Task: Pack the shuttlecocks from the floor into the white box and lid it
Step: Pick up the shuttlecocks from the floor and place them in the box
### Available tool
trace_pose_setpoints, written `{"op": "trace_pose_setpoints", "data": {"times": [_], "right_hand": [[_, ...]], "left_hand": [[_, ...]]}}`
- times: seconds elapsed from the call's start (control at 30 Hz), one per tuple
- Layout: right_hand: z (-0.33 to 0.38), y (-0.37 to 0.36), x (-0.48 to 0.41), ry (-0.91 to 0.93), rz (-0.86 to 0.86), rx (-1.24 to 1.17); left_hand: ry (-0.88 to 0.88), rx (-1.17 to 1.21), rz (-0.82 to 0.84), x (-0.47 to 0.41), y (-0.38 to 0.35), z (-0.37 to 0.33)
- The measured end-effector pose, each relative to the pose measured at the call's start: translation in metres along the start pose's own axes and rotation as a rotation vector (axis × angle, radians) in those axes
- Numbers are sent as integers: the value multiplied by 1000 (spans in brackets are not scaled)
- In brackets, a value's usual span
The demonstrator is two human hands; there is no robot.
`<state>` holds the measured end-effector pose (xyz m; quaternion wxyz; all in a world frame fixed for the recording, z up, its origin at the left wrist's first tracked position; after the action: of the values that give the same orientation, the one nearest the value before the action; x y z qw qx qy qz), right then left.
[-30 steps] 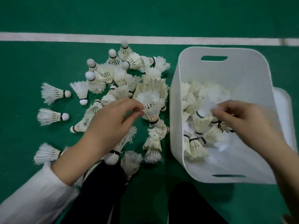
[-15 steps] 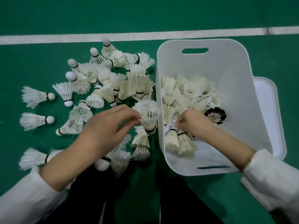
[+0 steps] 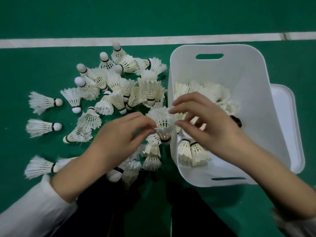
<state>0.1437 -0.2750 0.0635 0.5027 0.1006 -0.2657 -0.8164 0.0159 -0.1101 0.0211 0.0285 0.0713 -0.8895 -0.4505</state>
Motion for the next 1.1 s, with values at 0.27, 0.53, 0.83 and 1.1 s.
{"op": "trace_pose_setpoints", "data": {"times": [0.27,0.53,0.83,1.1], "right_hand": [[-1,-19,-15,-112,114,68],[-36,76,39,-539,-349,26],[-129,45,63,-919,297,572],[-138,41,56,-893,413,523]], "left_hand": [[64,42,-45,-1,6,-5],[304,128,-89,0,11,4],[98,-30,-17,-2,1,1],[44,-54,-21,-4,-4,-2]]}}
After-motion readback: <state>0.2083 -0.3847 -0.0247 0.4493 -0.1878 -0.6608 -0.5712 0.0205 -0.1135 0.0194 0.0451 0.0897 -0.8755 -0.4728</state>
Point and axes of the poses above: each hand's wrist, its own x-axis away from the middle knuckle, its own y-axis out of the back of the hand, z = x × y, the point moved 1 cm from there along -x, towards the middle knuckle, and after that the axes turned 7 degrees about -x, right-handed, at the moved point
